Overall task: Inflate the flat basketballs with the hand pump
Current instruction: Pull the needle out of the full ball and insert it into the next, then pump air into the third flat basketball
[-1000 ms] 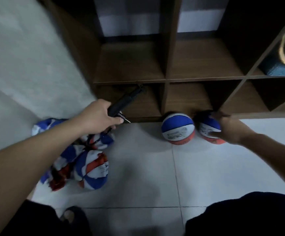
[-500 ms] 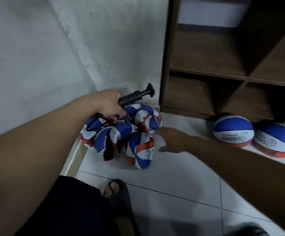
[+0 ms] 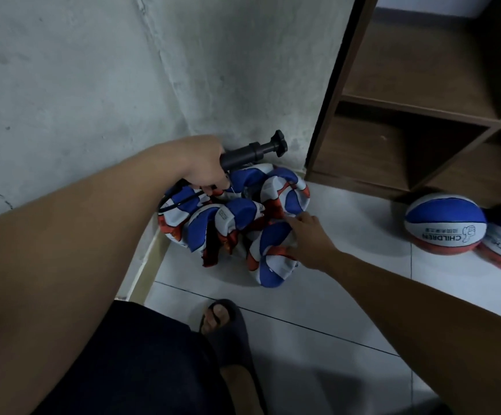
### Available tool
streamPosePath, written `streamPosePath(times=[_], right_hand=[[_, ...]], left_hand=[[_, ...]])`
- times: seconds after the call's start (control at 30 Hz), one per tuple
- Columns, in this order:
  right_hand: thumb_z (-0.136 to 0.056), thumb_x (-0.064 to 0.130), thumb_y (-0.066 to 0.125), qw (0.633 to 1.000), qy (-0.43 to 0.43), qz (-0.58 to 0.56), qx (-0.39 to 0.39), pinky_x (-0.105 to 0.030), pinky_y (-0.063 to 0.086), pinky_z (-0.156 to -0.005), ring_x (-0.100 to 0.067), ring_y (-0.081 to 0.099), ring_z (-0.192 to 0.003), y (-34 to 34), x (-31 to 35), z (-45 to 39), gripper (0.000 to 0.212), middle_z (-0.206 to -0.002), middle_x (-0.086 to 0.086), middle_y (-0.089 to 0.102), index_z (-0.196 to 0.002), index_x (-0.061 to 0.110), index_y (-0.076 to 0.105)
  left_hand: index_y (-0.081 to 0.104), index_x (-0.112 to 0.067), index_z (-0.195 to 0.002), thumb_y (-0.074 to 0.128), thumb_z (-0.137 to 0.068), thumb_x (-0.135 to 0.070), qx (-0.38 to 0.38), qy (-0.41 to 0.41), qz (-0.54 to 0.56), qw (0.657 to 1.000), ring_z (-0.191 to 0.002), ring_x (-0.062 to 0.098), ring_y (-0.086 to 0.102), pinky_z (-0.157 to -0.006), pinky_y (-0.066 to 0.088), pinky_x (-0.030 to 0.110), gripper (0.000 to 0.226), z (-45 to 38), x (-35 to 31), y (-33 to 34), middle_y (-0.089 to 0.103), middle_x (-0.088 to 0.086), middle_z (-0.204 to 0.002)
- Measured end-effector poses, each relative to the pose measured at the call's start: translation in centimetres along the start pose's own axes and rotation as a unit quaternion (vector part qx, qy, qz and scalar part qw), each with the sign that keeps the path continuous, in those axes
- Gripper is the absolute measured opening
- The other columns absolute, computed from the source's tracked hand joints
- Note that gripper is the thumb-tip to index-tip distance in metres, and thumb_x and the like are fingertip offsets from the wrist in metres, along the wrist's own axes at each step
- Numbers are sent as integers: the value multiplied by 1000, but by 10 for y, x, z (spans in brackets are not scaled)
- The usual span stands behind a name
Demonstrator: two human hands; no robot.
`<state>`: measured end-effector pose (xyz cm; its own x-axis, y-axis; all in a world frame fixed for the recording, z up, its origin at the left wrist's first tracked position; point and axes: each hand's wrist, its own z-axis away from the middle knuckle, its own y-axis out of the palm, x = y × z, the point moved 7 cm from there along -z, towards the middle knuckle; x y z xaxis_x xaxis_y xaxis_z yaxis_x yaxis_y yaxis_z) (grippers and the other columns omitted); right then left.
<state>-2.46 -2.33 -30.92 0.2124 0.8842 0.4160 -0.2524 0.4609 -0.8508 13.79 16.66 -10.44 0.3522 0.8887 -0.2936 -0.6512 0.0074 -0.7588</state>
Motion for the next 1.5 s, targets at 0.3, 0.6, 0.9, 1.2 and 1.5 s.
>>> streamPosePath(times=[0.3,0.6,0.9,1.2,1.5], right_hand=[[-67,43,96,987,55,-144,40,-38,66,-66,-19,68,-89,-3,-25,65,77,-119,0,59,-122,35,43],[-71,49,96,946,55,-276,-159,-27,61,-85,1,64,-102,-124,-33,169,71,-115,24,62,-128,44,56],[-52,63,99,907,56,-273,-315,-42,57,-94,-8,62,-111,-190,-40,236,78,-111,20,67,-118,44,63],[-59,62,98,896,54,-227,-378,-39,59,-85,-6,66,-100,-205,-39,235,70,-105,17,68,-115,33,69],[-66,64,95,895,41,-184,-404,-37,58,-79,-6,66,-94,-219,-32,234,59,-99,14,69,-110,30,74]], left_hand=[[70,-12,-107,81,-93,-21,0,10,-20,1000,-70,18,79,-62,58,31,20,3,-34,2,80,2,-73],[70,-18,-101,82,-95,-33,-34,115,-4,993,-53,1,68,-56,46,25,20,21,-128,4,79,-3,-74],[74,-26,-94,79,-97,-39,-92,259,80,958,-54,1,65,-52,45,18,14,84,-229,11,72,-6,-66],[73,-21,-96,71,-98,-52,-118,311,56,941,-63,21,69,-67,59,50,31,112,-251,39,73,6,-76],[69,-20,-87,73,-99,-46,-152,313,23,937,-51,7,54,-51,40,26,29,104,-257,43,56,-5,-60]])
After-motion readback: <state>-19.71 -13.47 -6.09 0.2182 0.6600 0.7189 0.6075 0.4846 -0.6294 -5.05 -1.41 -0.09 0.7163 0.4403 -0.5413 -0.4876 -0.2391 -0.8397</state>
